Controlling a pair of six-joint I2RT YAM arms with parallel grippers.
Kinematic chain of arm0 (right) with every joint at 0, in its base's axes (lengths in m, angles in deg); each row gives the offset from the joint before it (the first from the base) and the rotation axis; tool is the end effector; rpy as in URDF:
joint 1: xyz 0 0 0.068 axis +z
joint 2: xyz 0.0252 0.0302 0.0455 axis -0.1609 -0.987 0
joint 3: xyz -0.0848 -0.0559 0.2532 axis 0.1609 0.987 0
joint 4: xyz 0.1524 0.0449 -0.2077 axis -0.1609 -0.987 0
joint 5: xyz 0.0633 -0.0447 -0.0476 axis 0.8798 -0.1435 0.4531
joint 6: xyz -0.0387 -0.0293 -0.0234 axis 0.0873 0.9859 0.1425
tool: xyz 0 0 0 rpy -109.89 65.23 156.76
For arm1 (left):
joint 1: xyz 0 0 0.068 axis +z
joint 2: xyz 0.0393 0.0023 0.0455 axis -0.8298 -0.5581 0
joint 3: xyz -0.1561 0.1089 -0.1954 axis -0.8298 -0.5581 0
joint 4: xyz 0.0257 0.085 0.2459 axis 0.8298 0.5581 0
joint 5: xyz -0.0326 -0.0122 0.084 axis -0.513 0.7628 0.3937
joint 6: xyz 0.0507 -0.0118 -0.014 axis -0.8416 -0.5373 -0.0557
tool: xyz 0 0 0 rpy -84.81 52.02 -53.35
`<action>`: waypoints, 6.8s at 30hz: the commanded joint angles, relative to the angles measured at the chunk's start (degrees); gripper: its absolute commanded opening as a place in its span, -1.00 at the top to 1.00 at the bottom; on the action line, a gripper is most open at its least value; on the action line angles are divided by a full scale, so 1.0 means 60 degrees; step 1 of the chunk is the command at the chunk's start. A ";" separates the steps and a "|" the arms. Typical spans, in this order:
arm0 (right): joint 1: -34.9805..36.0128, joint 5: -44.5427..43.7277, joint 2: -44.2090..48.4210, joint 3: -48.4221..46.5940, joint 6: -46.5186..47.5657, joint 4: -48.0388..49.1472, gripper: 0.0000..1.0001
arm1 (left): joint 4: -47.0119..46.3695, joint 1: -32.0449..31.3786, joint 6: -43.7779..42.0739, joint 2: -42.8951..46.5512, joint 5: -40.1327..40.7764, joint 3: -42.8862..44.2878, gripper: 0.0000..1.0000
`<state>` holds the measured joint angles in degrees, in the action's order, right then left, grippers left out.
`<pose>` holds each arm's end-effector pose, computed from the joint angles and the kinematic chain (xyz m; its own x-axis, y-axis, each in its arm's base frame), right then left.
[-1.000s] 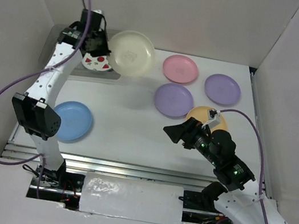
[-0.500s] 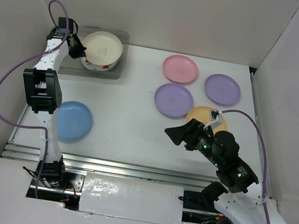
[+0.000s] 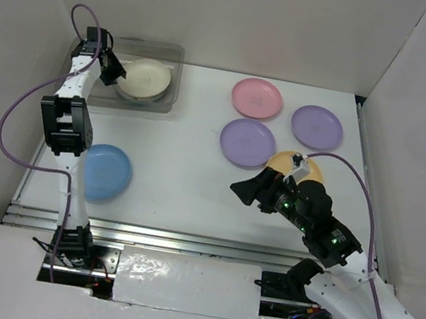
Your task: Place the plates into the plastic bin on the countertop
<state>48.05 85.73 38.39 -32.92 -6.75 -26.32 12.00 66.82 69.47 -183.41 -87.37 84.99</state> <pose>0.1158 0.0969 0.3008 -0.6629 0.3875 -0.6406 -0.3035 0.6432 0.7030 0.5302 0.1001 0.2420 -0.4004 -0.7377 -0.5435 -0.5742 0.6642 -0.4786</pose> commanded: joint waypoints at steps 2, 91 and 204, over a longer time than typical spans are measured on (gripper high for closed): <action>0.0127 -0.0045 -0.0040 -0.0401 0.0218 0.0262 -1.00 | -0.0074 0.0070 0.0286 -0.0008 0.0462 0.0241 -0.81; -0.0283 -0.1715 0.1674 -0.1324 0.0423 -0.1599 -1.00 | -0.1478 -0.0487 0.0755 0.1412 0.0609 -0.1017 1.00; -0.0324 -0.1056 -0.4863 -0.0901 -0.0971 0.1845 -1.00 | -0.3570 -0.1323 0.1134 0.9605 -0.1601 -1.0162 1.00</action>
<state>48.92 81.53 2.35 -41.56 -12.71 -16.42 2.77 55.50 68.18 -120.94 -98.30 18.31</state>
